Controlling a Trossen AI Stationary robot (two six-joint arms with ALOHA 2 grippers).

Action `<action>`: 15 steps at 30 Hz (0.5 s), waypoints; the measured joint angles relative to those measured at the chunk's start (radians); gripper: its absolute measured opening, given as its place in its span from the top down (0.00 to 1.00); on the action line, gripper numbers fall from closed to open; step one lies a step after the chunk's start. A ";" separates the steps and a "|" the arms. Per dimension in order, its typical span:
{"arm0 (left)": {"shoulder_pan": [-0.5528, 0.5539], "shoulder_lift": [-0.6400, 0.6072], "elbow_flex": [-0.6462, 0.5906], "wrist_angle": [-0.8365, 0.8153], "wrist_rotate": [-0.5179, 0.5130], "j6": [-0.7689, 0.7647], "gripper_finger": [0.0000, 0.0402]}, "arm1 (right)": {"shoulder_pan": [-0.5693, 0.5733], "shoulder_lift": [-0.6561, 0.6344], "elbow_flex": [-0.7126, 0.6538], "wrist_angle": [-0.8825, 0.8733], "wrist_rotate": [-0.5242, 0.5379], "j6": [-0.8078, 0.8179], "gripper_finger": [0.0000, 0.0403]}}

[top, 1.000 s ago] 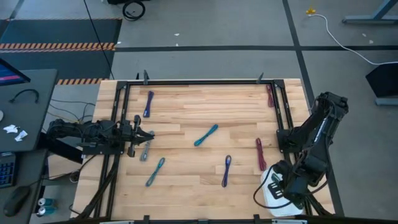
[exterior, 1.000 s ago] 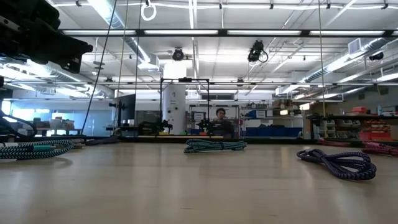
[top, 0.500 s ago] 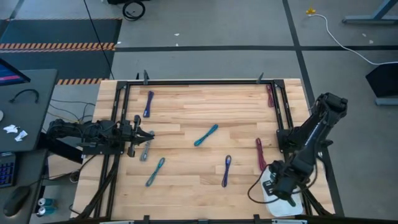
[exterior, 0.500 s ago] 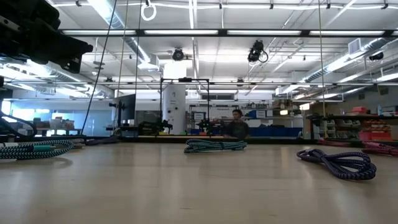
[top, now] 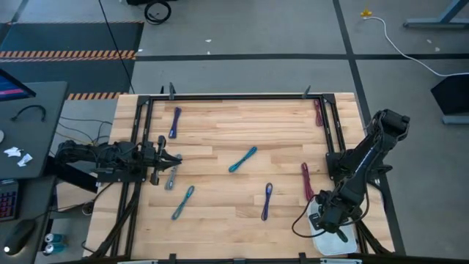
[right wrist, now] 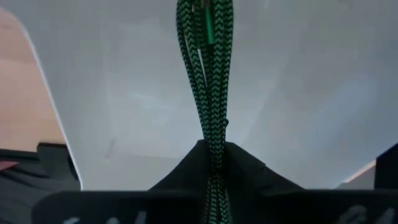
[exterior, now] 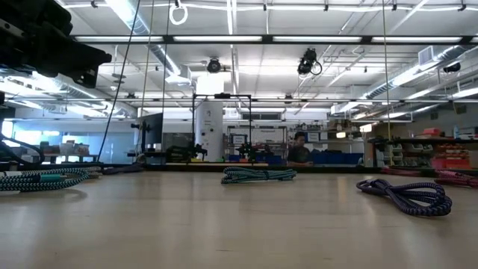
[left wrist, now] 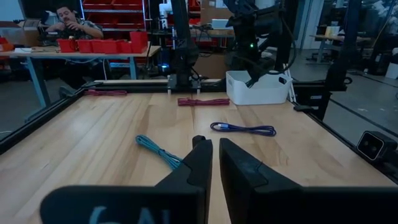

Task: Pick and place USB-C Cables
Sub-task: Put the green charger cable into the white bin, then put the bottom pink charger cable into the white bin

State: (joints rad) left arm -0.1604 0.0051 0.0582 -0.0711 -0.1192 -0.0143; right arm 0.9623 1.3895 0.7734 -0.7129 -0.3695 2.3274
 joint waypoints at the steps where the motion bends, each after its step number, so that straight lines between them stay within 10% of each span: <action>1: 0.000 0.000 0.000 0.000 0.000 0.000 0.91 | 0.000 0.000 0.001 0.002 0.000 -0.003 0.85; 15: 0.000 0.000 0.000 0.000 0.000 0.000 0.90 | -0.008 -0.108 0.141 -0.015 0.034 -0.064 0.60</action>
State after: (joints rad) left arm -0.1603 0.0054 0.0584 -0.0711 -0.1194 -0.0140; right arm 0.9540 1.2810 0.9142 -0.7275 -0.3352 2.2638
